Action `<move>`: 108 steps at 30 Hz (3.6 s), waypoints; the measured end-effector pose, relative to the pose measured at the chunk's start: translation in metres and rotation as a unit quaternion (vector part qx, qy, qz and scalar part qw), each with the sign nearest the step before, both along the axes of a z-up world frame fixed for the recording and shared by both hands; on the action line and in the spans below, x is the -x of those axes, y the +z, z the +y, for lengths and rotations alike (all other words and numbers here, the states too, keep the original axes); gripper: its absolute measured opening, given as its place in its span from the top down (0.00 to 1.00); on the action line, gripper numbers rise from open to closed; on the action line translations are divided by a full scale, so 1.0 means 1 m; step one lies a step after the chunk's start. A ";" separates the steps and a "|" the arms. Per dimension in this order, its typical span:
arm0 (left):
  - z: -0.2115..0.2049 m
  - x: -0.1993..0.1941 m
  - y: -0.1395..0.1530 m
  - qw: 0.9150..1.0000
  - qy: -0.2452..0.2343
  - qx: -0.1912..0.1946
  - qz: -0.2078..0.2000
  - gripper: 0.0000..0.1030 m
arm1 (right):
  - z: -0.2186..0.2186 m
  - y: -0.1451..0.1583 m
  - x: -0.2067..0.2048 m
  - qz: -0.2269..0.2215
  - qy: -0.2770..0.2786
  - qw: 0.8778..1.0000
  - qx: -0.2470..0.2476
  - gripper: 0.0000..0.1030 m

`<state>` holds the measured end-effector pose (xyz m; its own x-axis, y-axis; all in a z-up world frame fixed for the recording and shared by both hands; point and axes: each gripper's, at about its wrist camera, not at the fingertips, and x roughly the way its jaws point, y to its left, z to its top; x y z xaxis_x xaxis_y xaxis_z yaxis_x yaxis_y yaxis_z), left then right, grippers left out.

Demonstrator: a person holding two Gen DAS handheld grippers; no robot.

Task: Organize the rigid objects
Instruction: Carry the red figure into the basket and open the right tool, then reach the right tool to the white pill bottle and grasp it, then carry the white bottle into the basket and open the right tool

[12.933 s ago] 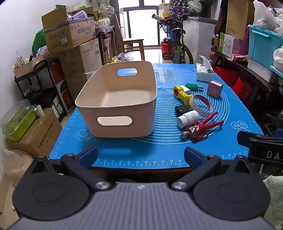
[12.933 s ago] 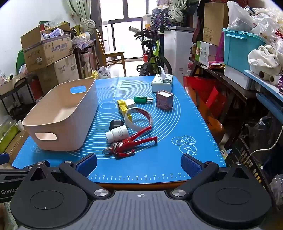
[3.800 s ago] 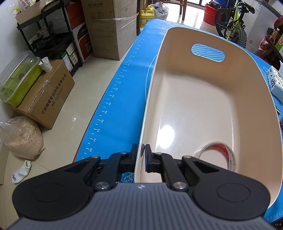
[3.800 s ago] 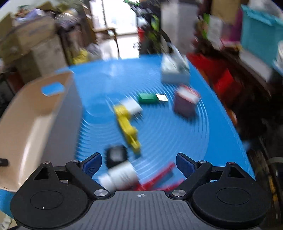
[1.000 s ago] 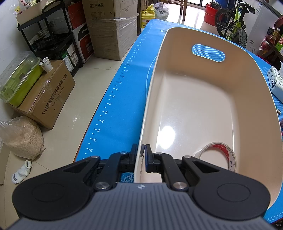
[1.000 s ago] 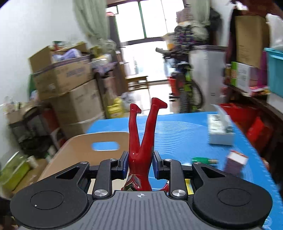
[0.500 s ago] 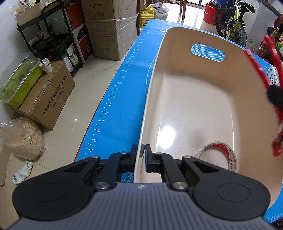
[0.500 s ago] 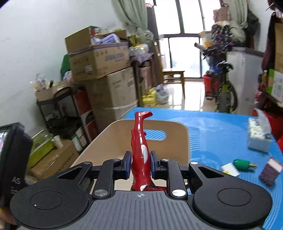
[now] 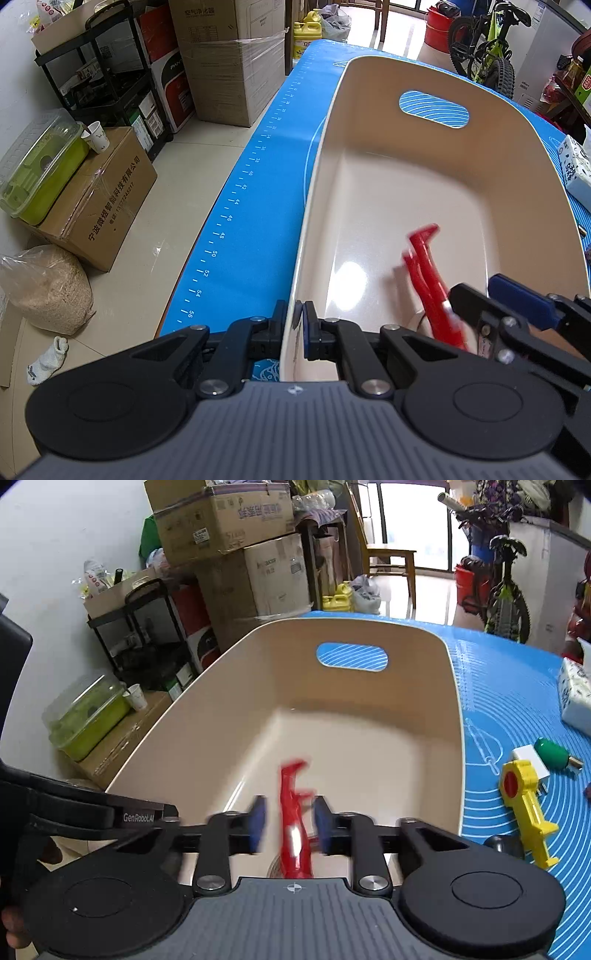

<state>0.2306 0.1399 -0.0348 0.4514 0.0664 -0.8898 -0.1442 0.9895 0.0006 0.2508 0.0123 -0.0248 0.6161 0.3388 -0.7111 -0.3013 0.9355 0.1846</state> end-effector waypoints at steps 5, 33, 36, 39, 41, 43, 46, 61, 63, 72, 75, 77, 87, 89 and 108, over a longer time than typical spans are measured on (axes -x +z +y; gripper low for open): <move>0.000 0.000 0.000 1.000 0.000 0.000 0.000 0.90 | -0.007 0.006 -0.002 -0.012 -0.004 1.000 0.001 0.46; -0.002 -0.001 0.000 1.000 0.002 0.003 0.000 0.90 | -0.127 0.017 0.023 -0.043 -0.130 0.988 0.075 0.04; -0.002 -0.001 0.000 1.000 0.002 0.003 0.000 0.90 | -0.133 -0.003 0.018 -0.008 -0.125 0.989 0.078 0.04; -0.002 -0.001 0.000 1.000 0.001 0.003 0.000 0.90 | -0.132 -0.020 0.013 0.023 -0.111 0.990 0.085 0.04; -0.002 -0.001 0.000 1.000 0.001 0.003 0.000 0.90 | -0.133 -0.031 0.010 0.044 -0.106 0.990 0.087 0.04; -0.002 -0.001 0.000 1.000 0.001 0.003 0.000 0.90 | -0.135 -0.040 0.008 0.061 -0.105 0.989 0.085 0.04; -0.002 -0.001 0.000 1.000 0.001 0.003 0.000 0.90 | -0.138 -0.052 0.006 0.079 -0.106 0.988 0.085 0.04; -0.001 -0.001 0.000 1.000 0.001 0.003 0.000 0.90 | -0.134 -0.072 0.003 0.079 -0.086 0.987 0.111 0.17; -0.002 -0.001 0.000 1.000 0.001 0.003 0.000 0.90 | -0.136 -0.072 0.001 0.084 -0.090 0.987 0.103 0.24; -0.001 0.001 -0.001 1.000 0.002 0.003 0.000 0.90 | -0.146 -0.064 0.003 0.075 -0.114 0.987 0.081 0.38; -0.001 0.001 -0.001 1.000 0.002 0.003 0.000 0.90 | -0.145 -0.053 0.007 0.045 -0.129 0.986 0.095 0.38; -0.001 0.001 -0.002 1.000 0.001 0.002 0.000 0.90 | -0.148 -0.044 0.009 0.030 -0.142 0.986 0.082 0.38; -0.001 0.001 -0.002 1.000 0.001 0.001 0.000 0.90 | -0.147 0.000 0.019 -0.053 -0.183 0.980 0.053 0.38; -0.001 0.001 -0.001 1.000 0.001 0.000 0.000 0.90 | -0.145 0.011 0.022 -0.075 -0.188 0.978 0.045 0.38; 0.000 0.001 0.000 1.000 0.000 -0.006 0.001 0.90 | -0.065 0.059 0.005 -0.148 -0.136 0.979 -0.033 0.38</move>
